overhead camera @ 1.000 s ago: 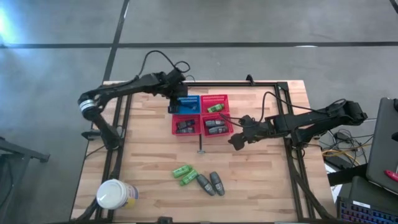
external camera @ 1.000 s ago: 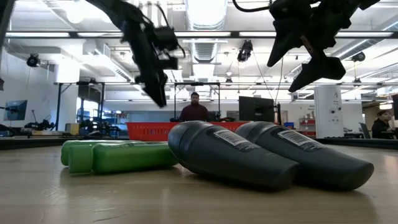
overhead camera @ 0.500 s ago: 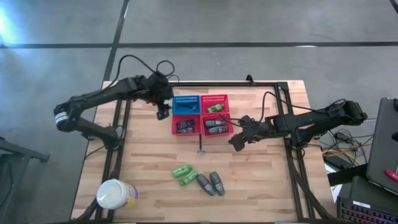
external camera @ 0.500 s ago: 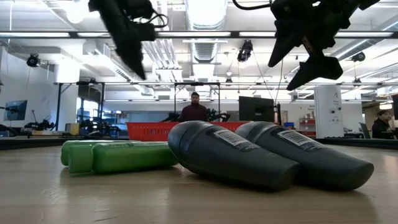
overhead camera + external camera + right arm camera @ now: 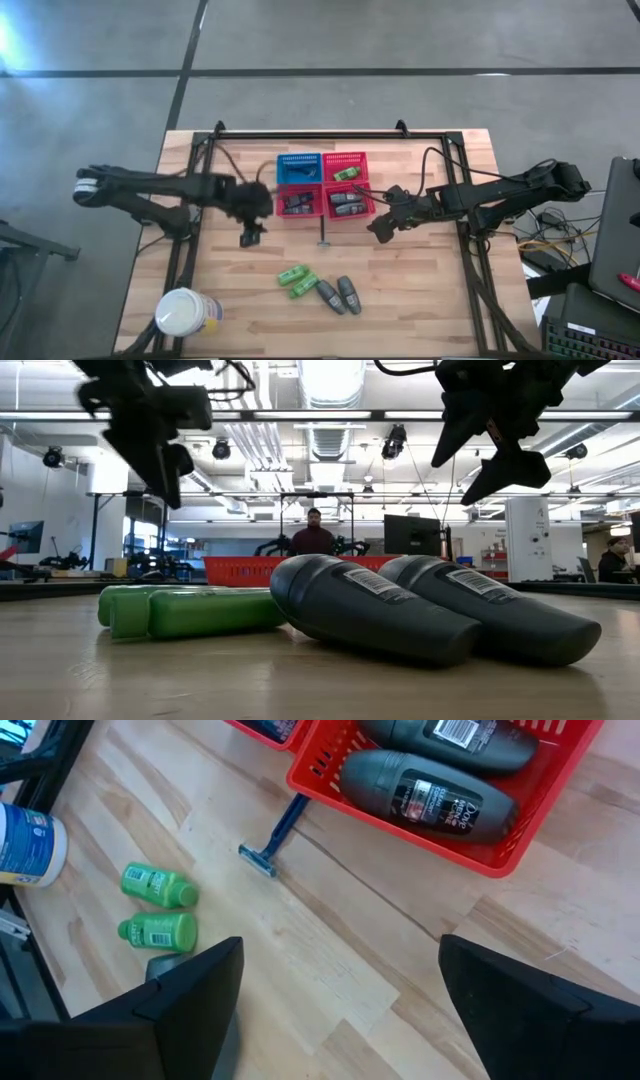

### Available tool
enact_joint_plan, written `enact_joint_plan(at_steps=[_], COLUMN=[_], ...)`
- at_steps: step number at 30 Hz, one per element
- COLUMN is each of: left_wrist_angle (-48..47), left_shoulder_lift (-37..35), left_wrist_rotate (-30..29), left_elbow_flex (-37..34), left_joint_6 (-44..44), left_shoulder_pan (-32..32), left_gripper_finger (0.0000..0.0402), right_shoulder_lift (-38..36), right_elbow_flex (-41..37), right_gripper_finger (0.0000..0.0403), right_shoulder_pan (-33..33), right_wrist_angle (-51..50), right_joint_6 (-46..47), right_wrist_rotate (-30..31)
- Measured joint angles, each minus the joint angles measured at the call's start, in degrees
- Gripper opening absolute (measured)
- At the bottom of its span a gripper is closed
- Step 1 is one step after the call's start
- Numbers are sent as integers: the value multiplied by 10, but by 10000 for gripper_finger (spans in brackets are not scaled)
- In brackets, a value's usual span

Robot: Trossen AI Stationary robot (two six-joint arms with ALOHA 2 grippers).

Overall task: Pick & Place Travel size toiletries
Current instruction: Put the shampoo into the top red bin

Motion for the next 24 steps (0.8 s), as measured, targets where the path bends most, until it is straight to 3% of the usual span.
enact_joint_plan(at_steps=[7,12,16,21,24], left_wrist_angle=[106,148,170,198,196], left_shoulder_lift=[1,10,34,93,145], left_wrist_rotate=[-52,-132,-141,-145,-187], left_elbow_flex=[-36,-46,-44,-22,5], left_joint_6=[-128,-210,-280,-298,-299], left_shoulder_pan=[-130,-191,-223,-280,-318], left_gripper_finger=[209,211,232,263,267], right_shoulder_lift=[0,0,0,0,0], right_elbow_flex=[0,0,0,0,0], right_gripper_finger=[358,363,364,364,364], right_shoulder_pan=[0,0,0,0,1], right_wrist_angle=[0,0,0,0,0], right_joint_6=[0,0,0,-6,-9], right_wrist_rotate=[0,0,0,-6,-15])
